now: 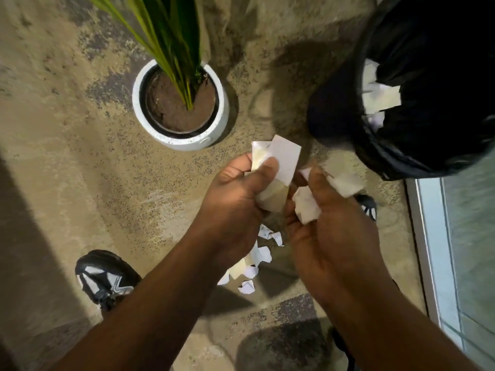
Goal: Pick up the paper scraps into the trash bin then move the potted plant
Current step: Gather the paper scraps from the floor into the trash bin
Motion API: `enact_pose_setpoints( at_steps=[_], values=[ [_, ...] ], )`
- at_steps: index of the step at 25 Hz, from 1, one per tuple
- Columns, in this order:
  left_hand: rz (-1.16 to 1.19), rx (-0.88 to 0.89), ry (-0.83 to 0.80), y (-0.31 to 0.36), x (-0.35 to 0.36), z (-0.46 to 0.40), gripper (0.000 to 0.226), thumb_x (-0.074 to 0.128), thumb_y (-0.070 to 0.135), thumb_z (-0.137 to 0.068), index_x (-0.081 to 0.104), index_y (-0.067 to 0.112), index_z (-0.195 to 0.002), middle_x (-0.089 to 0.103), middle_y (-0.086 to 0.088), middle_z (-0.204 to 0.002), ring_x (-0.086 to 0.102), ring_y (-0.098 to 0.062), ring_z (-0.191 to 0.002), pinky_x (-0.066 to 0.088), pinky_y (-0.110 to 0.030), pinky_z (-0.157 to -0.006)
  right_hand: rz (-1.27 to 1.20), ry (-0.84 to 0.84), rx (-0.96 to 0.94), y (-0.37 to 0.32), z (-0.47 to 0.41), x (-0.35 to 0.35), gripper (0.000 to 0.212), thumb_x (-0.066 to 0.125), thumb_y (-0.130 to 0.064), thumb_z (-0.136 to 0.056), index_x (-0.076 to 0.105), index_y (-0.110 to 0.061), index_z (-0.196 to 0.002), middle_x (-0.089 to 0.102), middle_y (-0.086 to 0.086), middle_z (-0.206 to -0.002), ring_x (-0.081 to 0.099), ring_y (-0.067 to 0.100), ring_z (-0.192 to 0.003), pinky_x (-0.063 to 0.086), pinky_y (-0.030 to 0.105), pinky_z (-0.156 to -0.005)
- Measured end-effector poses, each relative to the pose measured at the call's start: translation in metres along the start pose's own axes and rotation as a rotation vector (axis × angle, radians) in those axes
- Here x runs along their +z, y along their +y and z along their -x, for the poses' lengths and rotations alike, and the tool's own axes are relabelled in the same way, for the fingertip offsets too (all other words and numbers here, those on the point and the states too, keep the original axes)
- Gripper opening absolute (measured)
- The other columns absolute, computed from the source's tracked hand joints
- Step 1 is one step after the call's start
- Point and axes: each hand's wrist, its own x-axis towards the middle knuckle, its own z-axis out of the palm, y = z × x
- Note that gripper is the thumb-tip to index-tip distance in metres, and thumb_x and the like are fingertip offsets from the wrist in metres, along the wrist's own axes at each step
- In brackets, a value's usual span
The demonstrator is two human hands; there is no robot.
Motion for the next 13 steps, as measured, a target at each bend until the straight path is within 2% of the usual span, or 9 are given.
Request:
enact_pose_setpoints(
  at_steps=[2, 5, 7, 10, 12, 13],
  values=[
    [-0.032, 0.012, -0.026, -0.004, 0.033, 0.01, 0.033, 0.057, 0.016, -0.095, 0.063, 0.004, -0.125, 0.072, -0.02, -0.108, 0.071, -0.032, -0.089, 0.061, -0.033, -0.066, 0.01, 0.03, -0.045, -0.022, 0.017, -0.002, 0.02, 0.062, -0.021, -0.098, 0.067, -0.011, -0.114, 0.078, 0.01, -0.103, 0.076, 0.018, -0.089, 0.059, 0.029, -0.067],
    [-0.051, 0.08, -0.036, -0.011, 0.073, 0.009, 0.031, 0.054, 0.016, -0.096, 0.063, 0.011, -0.126, 0.075, -0.013, -0.112, 0.072, -0.03, -0.106, 0.06, -0.037, -0.086, -0.132, -0.01, -0.069, -0.053, 0.008, -0.003, 0.012, 0.062, -0.018, -0.097, 0.071, -0.012, -0.103, 0.079, 0.008, -0.096, 0.078, 0.018, -0.084, 0.062, 0.028, -0.068],
    [-0.048, 0.12, -0.042, -0.015, 0.102, -0.005, 0.031, 0.051, 0.013, -0.1, 0.061, 0.01, -0.128, 0.074, -0.015, -0.115, 0.071, -0.032, -0.109, 0.058, -0.042, -0.091, -0.203, -0.061, -0.095, -0.074, -0.007, -0.011, 0.016, 0.063, -0.019, -0.097, 0.071, -0.012, -0.109, 0.079, 0.007, -0.1, 0.077, 0.018, -0.087, 0.062, 0.031, -0.074],
    [-0.069, 0.114, -0.015, -0.025, 0.141, -0.025, 0.031, 0.051, 0.011, -0.101, 0.06, 0.008, -0.131, 0.07, -0.021, -0.121, 0.067, -0.039, -0.113, 0.053, -0.053, -0.099, -0.313, -0.126, -0.137, -0.106, -0.023, -0.027, 0.021, 0.058, -0.014, -0.099, 0.067, -0.005, -0.116, 0.075, 0.01, -0.098, 0.074, 0.015, -0.081, 0.061, 0.028, -0.071],
    [-0.088, 0.095, 0.038, -0.032, 0.17, -0.039, 0.026, 0.054, 0.01, -0.1, 0.065, 0.008, -0.123, 0.072, -0.021, -0.115, 0.069, -0.039, -0.108, 0.053, -0.056, -0.098, -0.344, -0.135, -0.152, -0.131, -0.034, -0.039, 0.027, 0.058, -0.011, -0.098, 0.063, 0.001, -0.122, 0.071, 0.014, -0.101, 0.071, 0.016, -0.08, 0.06, 0.027, -0.07],
    [-0.097, 0.091, 0.076, -0.033, 0.182, -0.045, 0.021, 0.056, 0.009, -0.099, 0.068, 0.01, -0.115, 0.075, -0.019, -0.108, 0.072, -0.037, -0.102, 0.056, -0.053, -0.094, -0.345, -0.137, -0.156, -0.14, -0.04, -0.043, 0.03, 0.059, -0.01, -0.098, 0.061, 0.002, -0.125, 0.07, 0.017, -0.105, 0.071, 0.018, -0.084, 0.06, 0.028, -0.072]
  ],
)
